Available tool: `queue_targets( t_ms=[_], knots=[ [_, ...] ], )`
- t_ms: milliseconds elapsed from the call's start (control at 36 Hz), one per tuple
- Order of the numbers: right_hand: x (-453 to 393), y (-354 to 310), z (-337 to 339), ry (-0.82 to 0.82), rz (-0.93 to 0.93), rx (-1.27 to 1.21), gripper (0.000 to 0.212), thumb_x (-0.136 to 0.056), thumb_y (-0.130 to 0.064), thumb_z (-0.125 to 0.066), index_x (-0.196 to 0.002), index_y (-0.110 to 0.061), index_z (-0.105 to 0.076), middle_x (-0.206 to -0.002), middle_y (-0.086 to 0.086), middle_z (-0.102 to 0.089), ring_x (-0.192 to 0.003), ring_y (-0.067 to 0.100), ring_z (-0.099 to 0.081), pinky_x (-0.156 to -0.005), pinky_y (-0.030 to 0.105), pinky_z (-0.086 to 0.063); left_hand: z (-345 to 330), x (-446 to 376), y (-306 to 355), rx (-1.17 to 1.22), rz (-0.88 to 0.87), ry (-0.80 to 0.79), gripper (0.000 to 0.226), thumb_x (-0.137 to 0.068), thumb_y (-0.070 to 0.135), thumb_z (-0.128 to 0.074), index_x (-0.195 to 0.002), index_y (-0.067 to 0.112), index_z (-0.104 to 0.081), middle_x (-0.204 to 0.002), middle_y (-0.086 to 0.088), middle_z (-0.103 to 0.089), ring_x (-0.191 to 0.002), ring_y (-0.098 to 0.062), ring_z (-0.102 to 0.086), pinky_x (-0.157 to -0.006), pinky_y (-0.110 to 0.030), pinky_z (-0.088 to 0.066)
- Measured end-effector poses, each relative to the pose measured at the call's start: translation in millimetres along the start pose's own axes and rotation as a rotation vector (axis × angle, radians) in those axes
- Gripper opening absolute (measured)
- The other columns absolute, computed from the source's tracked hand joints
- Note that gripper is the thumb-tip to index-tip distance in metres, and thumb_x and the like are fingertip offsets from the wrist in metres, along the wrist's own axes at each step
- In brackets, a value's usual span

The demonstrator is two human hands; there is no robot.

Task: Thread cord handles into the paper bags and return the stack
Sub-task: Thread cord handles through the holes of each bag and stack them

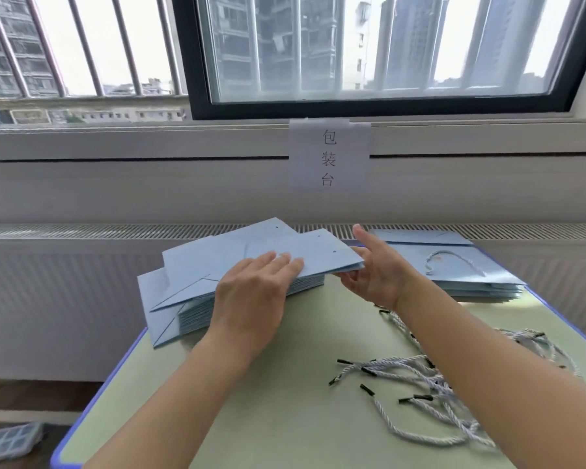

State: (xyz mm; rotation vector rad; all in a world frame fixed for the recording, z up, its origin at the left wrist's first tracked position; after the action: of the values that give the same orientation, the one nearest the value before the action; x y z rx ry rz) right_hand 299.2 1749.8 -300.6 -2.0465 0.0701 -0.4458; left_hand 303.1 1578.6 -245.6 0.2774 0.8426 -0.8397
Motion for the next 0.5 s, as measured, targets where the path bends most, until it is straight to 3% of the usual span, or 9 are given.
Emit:
queue_targets(
  t_ms=[56, 111, 167, 222, 306, 417, 500],
  knots=[
    [6.7, -1.8, 4.0, 0.007, 0.026, 0.009, 0.022, -0.098, -0.023, -0.048, -0.091, -0.007, -0.061, -0.063, 0.004, -0.069, -0.046, 0.01, -0.061, -0.043, 0.018, -0.05, 4.5, 6.5, 10.3, 0.022, -0.041, -0.023, 0.036, -0.071, 0.009, -0.06, -0.1, 0.022, -0.077, -0.1, 0.006, -0.075, -0.091, -0.015, -0.072, -0.07, -0.026, -0.056],
    [15.3, -2.6, 5.1, -0.036, 0.061, 0.045, 0.02, -0.097, -0.005, -0.04, -0.097, -0.004, -0.06, -0.073, 0.007, -0.07, -0.052, 0.012, -0.065, -0.047, 0.019, -0.052, 12.5, 9.3, 20.7, 0.052, -0.041, -0.126, 0.032, -0.085, 0.03, -0.048, -0.097, 0.025, -0.077, -0.098, 0.01, -0.075, -0.086, -0.012, -0.072, -0.065, -0.023, -0.055],
    [26.0, -2.3, 10.1, -0.044, 0.124, 0.133, 0.026, -0.094, 0.005, -0.036, -0.103, -0.002, -0.059, -0.085, 0.012, -0.069, -0.06, 0.015, -0.067, -0.054, 0.023, -0.054, 21.0, 7.3, 32.0, 0.088, 0.025, -0.317, 0.058, -0.088, 0.064, -0.027, -0.106, 0.033, -0.071, -0.108, 0.017, -0.07, -0.096, -0.007, -0.068, -0.069, -0.023, -0.052],
    [41.1, -0.8, 15.1, -0.037, 0.19, 0.233, 0.028, -0.091, 0.01, -0.038, -0.11, 0.0, -0.056, -0.093, 0.016, -0.067, -0.07, 0.021, -0.065, -0.064, 0.031, -0.054, 18.2, 7.1, 35.6, 0.187, 0.132, -0.531, 0.082, -0.078, 0.084, -0.009, -0.129, 0.04, -0.055, -0.135, 0.023, -0.053, -0.123, -0.002, -0.049, -0.087, -0.026, -0.044],
    [67.1, 5.8, 15.9, -0.051, 0.24, 0.306, 0.028, -0.09, 0.012, -0.04, -0.111, -0.003, -0.052, -0.089, 0.012, -0.068, -0.072, 0.021, -0.062, -0.061, 0.026, -0.054, 22.6, -7.3, 37.1, 0.344, 0.224, -0.56, 0.084, -0.071, 0.075, -0.01, -0.143, 0.04, -0.037, -0.151, 0.02, -0.034, -0.136, -0.004, -0.032, -0.099, -0.029, -0.036],
    [99.0, 23.1, 5.9, -0.129, 0.276, 0.368, 0.028, -0.089, 0.014, -0.041, -0.108, -0.004, -0.05, -0.084, 0.009, -0.071, -0.064, 0.016, -0.063, -0.053, 0.022, -0.049, 4.9, -26.1, 35.3, 0.301, 0.241, -0.53, 0.079, -0.083, 0.069, -0.013, -0.154, 0.033, -0.013, -0.162, 0.004, -0.012, -0.147, -0.015, -0.011, -0.119, -0.038, -0.016],
    [114.5, 38.3, 0.0, -0.183, 0.271, 0.355, 0.026, -0.089, 0.015, -0.043, -0.104, -0.005, -0.05, -0.084, 0.01, -0.072, -0.064, 0.016, -0.065, -0.052, 0.022, -0.048, -24.6, -29.6, 36.6, 0.298, 0.274, -0.588, 0.073, -0.09, 0.066, -0.017, -0.154, 0.03, -0.015, -0.161, 0.001, -0.019, -0.147, -0.018, -0.015, -0.119, -0.044, -0.012]
  ],
)
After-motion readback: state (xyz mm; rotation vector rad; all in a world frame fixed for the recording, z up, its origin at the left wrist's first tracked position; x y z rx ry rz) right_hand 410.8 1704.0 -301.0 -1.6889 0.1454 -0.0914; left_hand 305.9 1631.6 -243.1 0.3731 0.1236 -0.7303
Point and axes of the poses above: each hand's wrist, its own x-axis away from the middle knuckle, its own z-axis out of the back of the hand, y = z × x, the point moved 8 cm from there along -x, towards the middle knuckle
